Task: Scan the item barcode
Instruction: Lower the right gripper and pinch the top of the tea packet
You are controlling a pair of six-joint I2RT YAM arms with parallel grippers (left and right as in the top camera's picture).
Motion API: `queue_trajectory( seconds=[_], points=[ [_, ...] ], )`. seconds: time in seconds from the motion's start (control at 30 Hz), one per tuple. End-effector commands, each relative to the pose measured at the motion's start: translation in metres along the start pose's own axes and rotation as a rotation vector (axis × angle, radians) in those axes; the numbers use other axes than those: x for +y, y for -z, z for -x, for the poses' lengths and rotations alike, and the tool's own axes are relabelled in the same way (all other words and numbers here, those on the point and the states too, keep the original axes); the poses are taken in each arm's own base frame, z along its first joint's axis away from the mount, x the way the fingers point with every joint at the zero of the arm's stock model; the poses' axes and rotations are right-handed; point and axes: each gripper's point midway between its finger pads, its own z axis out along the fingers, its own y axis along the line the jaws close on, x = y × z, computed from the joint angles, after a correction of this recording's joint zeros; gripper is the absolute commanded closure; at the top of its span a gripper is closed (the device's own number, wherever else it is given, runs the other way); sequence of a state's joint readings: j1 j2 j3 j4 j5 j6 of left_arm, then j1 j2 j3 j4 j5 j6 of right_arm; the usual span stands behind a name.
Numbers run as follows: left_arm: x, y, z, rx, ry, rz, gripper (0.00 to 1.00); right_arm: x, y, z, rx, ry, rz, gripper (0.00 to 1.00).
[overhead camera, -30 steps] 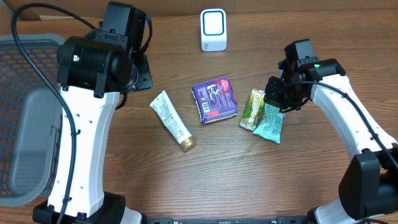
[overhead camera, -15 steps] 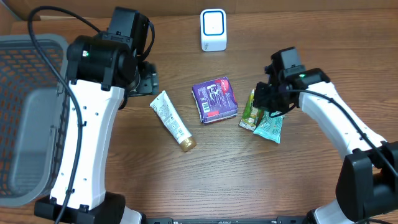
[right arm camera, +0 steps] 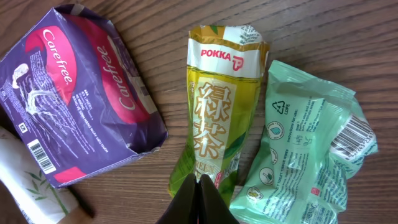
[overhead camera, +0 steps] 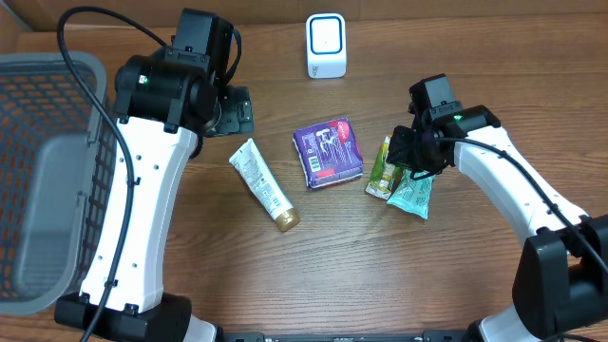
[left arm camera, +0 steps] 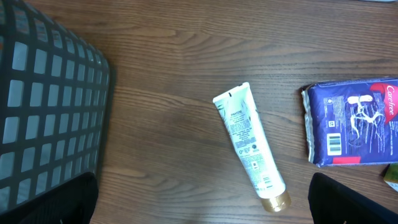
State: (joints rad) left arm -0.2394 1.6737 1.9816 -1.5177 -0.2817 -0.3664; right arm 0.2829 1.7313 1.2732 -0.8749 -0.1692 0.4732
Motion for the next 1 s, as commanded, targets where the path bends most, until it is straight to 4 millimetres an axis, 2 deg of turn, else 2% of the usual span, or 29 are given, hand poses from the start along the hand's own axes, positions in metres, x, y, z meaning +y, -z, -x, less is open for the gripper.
queue_trajectory(
  seconds=[0.0, 0.2, 0.97],
  points=[
    [0.004, -0.003, 0.0, 0.001, -0.004, 0.017, 0.0, -0.007, -0.009, 0.002, -0.002, -0.029, -0.035, 0.96],
    [0.004, -0.003, 0.0, 0.001, -0.004, 0.017, 0.0, -0.008, -0.024, -0.001, 0.035, -0.033, -0.03, 0.96],
    [0.004, -0.003, 0.0, 0.001, -0.004, 0.017, 0.0, -0.002, -0.026, -0.003, 0.045, -0.028, -0.009, 0.96]
  ],
)
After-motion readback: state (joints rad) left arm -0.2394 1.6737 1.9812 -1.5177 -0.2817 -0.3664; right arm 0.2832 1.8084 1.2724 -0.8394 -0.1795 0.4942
